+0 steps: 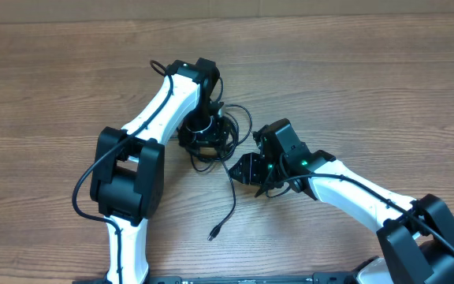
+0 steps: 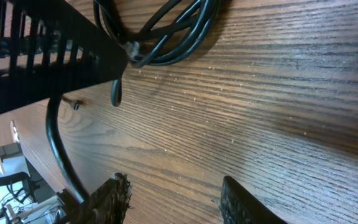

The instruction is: Untangle cables

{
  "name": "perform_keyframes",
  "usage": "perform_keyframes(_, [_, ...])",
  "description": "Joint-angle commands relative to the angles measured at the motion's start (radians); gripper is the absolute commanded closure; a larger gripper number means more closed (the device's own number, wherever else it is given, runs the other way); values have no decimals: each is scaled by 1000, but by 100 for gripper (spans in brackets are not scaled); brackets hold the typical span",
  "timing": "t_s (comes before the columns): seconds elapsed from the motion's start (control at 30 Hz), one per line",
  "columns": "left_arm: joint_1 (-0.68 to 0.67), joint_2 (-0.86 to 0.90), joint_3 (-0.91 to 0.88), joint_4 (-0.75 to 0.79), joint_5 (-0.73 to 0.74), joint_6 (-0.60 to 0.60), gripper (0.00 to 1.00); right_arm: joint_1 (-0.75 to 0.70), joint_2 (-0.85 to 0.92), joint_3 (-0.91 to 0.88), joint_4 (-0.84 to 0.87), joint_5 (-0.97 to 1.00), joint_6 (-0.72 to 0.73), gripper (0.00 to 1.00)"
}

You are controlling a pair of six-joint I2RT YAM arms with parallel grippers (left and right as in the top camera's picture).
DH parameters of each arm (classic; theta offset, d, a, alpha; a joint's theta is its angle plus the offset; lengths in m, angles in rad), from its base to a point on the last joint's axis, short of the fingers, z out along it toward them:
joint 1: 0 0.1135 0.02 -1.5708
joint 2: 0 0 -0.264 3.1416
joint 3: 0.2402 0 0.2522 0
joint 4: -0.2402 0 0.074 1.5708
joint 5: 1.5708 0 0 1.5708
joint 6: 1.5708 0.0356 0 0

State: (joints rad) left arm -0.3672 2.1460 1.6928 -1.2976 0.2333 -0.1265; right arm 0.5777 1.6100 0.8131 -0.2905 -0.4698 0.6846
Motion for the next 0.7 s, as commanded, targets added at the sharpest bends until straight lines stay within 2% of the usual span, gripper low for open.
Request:
perform_keyframes(0.0, [-9,-13,-9,-12,-133,-11,30,8,-24,-3,4,21,0,53])
perform_keyframes(0.13, [-9,-13,-10,-38,-84,2,20,8,-24,-3,-6,43,4,53])
perform_keyframes(0.3, [-9,-13,-10,-48,-111,18,22,8,-24,-3,-27,102,43,53])
perform_keyframes(0.43, [-9,-13,-10,-49,-109,13,19,8,-24,-3,-53,140,76,53])
perform_keyframes(0.67, [-5,-13,3,-49,59,19,12,12,-24,-3,-53,140,101,53])
